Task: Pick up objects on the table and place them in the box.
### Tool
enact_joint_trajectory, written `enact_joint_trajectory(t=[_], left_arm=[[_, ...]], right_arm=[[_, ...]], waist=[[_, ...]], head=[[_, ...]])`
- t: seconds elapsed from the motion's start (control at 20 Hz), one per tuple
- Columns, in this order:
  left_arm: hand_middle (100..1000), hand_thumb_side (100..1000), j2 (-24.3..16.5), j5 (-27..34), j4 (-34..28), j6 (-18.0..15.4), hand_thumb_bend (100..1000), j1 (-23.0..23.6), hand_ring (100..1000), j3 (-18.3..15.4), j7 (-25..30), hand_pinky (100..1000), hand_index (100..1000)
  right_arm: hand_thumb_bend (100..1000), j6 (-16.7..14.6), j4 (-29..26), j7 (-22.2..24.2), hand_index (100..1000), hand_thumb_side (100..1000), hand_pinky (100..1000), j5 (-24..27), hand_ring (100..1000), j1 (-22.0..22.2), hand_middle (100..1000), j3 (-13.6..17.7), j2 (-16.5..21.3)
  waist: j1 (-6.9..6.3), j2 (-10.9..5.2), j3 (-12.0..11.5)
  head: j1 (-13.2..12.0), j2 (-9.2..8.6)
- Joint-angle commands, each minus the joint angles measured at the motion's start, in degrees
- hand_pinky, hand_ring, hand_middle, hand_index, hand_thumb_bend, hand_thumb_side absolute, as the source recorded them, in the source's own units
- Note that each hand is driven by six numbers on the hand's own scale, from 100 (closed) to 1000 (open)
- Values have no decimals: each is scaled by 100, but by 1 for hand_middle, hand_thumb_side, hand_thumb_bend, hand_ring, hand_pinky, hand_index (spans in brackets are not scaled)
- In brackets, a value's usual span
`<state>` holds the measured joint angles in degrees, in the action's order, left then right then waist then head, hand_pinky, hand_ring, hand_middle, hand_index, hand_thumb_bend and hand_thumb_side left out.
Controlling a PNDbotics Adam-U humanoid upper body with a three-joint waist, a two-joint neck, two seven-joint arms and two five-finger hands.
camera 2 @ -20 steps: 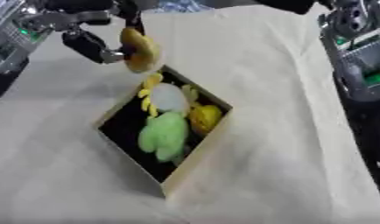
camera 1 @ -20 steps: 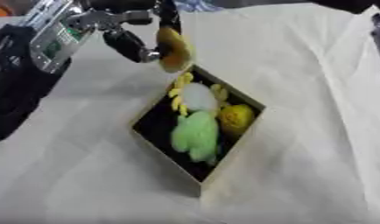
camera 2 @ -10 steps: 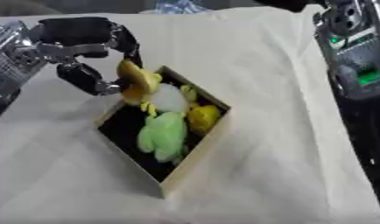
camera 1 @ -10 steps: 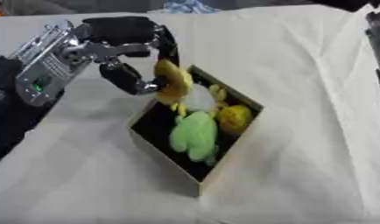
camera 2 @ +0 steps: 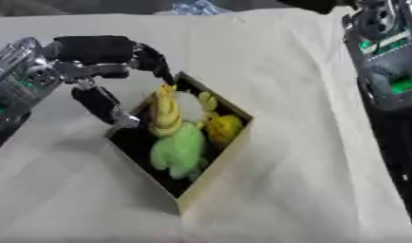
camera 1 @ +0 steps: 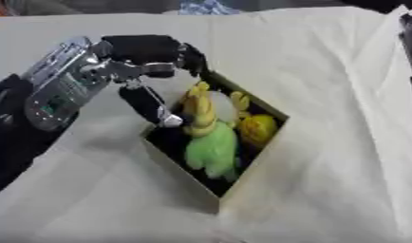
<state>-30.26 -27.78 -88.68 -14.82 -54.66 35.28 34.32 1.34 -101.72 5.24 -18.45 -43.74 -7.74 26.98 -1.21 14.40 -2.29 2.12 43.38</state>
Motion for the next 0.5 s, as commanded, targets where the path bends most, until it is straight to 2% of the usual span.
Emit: enact_joint_trajectory(t=[0.05,0.15,0.2,0.25,0.3,0.35,0.4,0.5], left_arm=[[853,664,-172,-78,-202,-133,608,-44,852,-206,278,868,933],[854,664,-201,-90,-232,-156,594,-14,850,-294,401,867,934],[835,632,-213,-69,-263,-139,495,6,832,-353,405,852,917],[831,623,-234,-35,-329,-78,477,39,828,-464,354,848,913],[788,545,-262,-9,-412,0,333,101,789,-592,281,821,876],[781,542,-289,19,-512,90,316,181,783,-738,194,818,869],[736,556,-293,72,-607,186,192,289,743,-895,99,806,826],[707,543,-209,227,-803,373,154,556,716,-1199,-87,803,806]], right_arm=[[100,-1,-115,-34,799,293,882,-21,864,-58,667,78,57],[100,-2,-121,-37,799,291,882,-23,864,-54,668,79,46],[100,-1,-124,-41,799,289,882,-25,864,-51,669,83,42],[100,0,-129,-48,799,289,882,-26,864,-46,669,89,37],[100,1,-137,-60,799,286,882,-26,864,-38,669,102,35],[100,3,-150,-74,799,285,882,-25,864,-30,669,114,33],[100,5,-175,-100,799,277,882,-21,864,-21,670,139,32],[100,12,-245,-181,799,279,881,-16,863,10,671,207,38]], waist=[[20,-148,-12],[29,-164,-15],[37,-173,-18],[44,-181,-22],[59,-190,-46],[69,-196,-64],[88,-197,-109],[120,-196,-226]], head=[[-22,31],[-27,30],[-27,33],[-27,35],[-15,35],[-9,32],[8,15],[66,-17]])
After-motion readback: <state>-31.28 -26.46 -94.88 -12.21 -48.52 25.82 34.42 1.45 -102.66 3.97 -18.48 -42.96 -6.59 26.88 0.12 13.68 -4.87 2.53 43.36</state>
